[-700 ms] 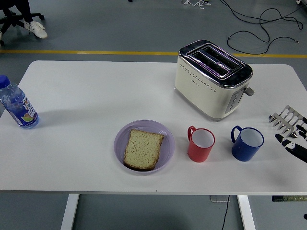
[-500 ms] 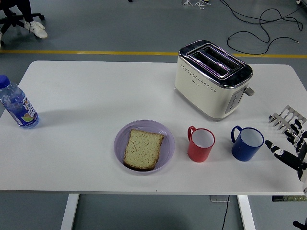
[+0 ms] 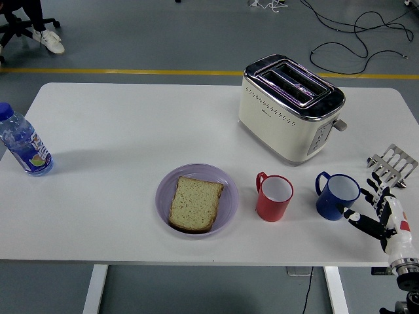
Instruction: Pick up the cup,pour liquid into bread,place the cup on the desk
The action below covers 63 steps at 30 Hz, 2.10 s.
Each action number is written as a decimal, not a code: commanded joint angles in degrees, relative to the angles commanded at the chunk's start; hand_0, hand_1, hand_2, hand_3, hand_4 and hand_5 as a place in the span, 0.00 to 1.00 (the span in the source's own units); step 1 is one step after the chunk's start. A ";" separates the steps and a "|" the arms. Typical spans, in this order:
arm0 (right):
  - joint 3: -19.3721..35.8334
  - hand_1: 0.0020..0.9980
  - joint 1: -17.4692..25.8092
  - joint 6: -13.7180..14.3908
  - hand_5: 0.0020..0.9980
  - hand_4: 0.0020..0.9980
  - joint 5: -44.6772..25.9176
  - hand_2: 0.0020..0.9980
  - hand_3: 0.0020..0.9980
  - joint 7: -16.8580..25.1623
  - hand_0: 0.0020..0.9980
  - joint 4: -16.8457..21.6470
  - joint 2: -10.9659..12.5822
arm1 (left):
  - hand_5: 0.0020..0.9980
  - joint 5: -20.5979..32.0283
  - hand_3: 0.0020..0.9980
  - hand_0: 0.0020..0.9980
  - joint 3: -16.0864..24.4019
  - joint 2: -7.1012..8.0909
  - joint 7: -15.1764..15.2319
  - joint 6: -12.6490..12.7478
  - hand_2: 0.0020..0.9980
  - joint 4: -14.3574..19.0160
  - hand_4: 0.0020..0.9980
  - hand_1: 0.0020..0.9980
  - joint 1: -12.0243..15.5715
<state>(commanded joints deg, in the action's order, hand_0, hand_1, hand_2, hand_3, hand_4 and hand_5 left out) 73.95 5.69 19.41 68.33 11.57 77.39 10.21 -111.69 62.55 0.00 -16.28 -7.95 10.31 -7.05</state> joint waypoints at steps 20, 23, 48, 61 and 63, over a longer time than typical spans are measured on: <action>-4.13 0.88 -6.04 1.50 0.13 1.00 -3.54 0.95 1.00 1.23 0.95 -7.03 -1.35 | 0.90 0.90 0.59 0.65 -1.20 0.00 0.02 -0.33 0.71 0.00 0.29 0.69 0.12; -4.67 0.88 -6.78 1.76 0.13 1.00 -4.13 0.95 1.00 1.45 0.95 -8.20 -1.73 | 0.90 0.87 0.59 0.65 -1.26 0.00 0.01 -0.38 0.71 0.00 0.29 0.69 0.16; -8.98 0.87 -10.35 3.73 0.14 1.00 -7.13 0.95 1.00 3.67 0.95 -14.70 -3.28 | 0.90 0.97 0.59 0.65 -1.66 0.00 0.07 -0.60 0.71 0.00 0.29 0.69 0.08; -9.27 0.84 -12.01 4.30 0.15 1.00 -8.98 0.92 0.98 4.49 0.92 -17.07 -3.35 | 0.90 0.98 0.59 0.65 -1.51 0.00 0.11 -0.64 0.71 0.00 0.29 0.69 0.09; -9.54 0.84 -12.21 4.53 0.15 1.00 -9.73 0.92 0.98 4.96 0.92 -17.39 -3.35 | 0.90 0.99 0.59 0.65 -1.51 0.00 0.11 -0.66 0.71 0.00 0.29 0.69 0.10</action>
<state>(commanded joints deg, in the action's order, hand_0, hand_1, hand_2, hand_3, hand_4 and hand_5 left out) 64.41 -6.52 23.93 58.61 16.53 60.00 6.87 -110.70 61.04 0.00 -16.18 -8.61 10.31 -6.95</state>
